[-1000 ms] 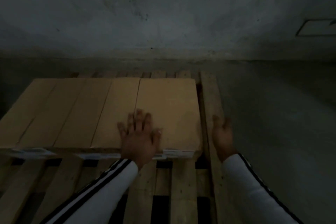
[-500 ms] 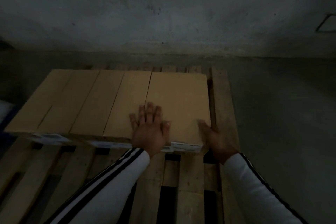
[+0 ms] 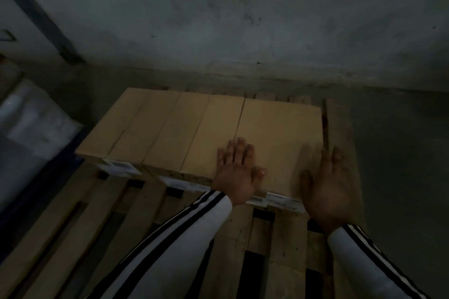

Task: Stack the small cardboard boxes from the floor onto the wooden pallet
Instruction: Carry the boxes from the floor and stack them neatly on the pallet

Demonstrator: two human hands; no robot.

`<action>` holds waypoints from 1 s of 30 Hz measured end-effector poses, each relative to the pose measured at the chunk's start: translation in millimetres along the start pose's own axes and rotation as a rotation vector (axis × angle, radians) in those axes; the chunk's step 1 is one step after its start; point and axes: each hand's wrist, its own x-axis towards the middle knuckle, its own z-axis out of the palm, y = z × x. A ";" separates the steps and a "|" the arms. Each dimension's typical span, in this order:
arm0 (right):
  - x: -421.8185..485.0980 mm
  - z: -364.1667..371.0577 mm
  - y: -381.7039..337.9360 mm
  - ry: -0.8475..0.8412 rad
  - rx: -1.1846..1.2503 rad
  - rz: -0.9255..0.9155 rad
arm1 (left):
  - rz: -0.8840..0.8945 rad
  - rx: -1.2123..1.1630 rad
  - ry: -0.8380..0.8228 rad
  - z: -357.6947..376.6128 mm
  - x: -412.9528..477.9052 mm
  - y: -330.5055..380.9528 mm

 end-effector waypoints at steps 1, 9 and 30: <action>-0.4 2.3 -4.1 0.024 -0.037 -0.066 | 0.016 -0.013 -0.006 -1.1 -0.7 -3.3; -8.7 26.5 0.3 -0.200 -0.344 -0.284 | -0.042 -0.103 0.107 4.6 -33.1 -43.6; -40.4 -17.2 -65.0 -0.437 -0.438 -0.248 | -0.064 0.024 -0.049 -42.3 -77.9 -87.0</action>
